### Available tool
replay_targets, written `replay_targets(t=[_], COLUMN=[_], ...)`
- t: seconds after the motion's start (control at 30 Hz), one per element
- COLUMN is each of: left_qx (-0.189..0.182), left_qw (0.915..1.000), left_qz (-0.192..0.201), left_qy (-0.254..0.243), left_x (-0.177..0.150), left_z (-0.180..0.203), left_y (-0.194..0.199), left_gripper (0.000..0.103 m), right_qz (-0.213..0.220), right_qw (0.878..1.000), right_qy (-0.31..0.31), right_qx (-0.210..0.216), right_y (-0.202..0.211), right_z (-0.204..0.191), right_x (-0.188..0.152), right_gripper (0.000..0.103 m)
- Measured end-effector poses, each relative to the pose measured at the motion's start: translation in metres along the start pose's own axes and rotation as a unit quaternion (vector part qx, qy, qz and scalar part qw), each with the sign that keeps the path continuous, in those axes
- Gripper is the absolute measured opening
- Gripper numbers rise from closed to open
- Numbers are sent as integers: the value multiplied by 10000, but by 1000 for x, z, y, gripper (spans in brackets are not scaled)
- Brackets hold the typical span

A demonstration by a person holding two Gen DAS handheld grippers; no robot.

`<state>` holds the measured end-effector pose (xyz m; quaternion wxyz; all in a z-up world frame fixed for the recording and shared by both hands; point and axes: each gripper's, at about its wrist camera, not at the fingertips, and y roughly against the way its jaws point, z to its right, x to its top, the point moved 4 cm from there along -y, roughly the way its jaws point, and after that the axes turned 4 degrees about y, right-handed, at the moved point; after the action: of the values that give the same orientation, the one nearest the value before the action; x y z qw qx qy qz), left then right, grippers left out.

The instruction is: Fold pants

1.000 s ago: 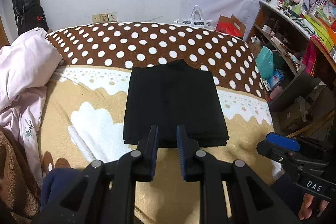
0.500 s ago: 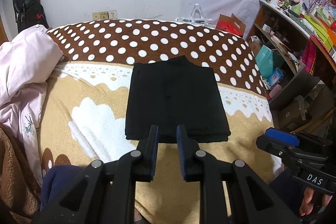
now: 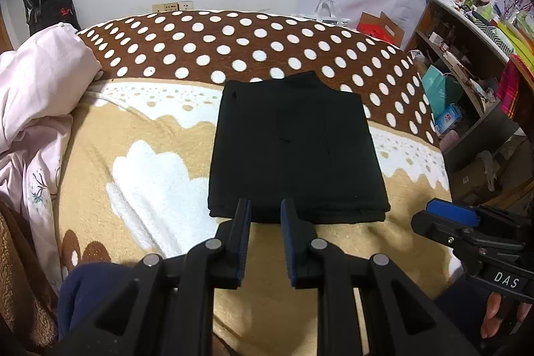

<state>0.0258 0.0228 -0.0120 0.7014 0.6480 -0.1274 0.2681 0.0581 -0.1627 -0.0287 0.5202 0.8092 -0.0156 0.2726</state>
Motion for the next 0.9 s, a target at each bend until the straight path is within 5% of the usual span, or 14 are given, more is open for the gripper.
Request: replay_targets(t=[0.27, 0.4, 0.6, 0.9], left_qx=[-46, -288, -492, -959], left_qw=[10000, 9992, 9981, 9912], left_qz=[-85, -244, -287, -631], left_qy=[-15, 128, 249, 655], left_x=[4, 12, 29, 46], left_z=[-7, -17, -34, -54], left_y=[-19, -38, -62, -111], left_gripper=[21, 22, 44, 52], right_qz=[-190, -382, -429, -453], right_qw=[9996, 9990, 9988, 9981], right_qy=[63, 27, -104, -307], right_qx=[179, 231, 216, 294], right_y=[-22, -43, -63, -94], right_z=[8, 24, 49, 84], right_x=[5, 10, 22, 41], right_gripper=[42, 52, 52, 53])
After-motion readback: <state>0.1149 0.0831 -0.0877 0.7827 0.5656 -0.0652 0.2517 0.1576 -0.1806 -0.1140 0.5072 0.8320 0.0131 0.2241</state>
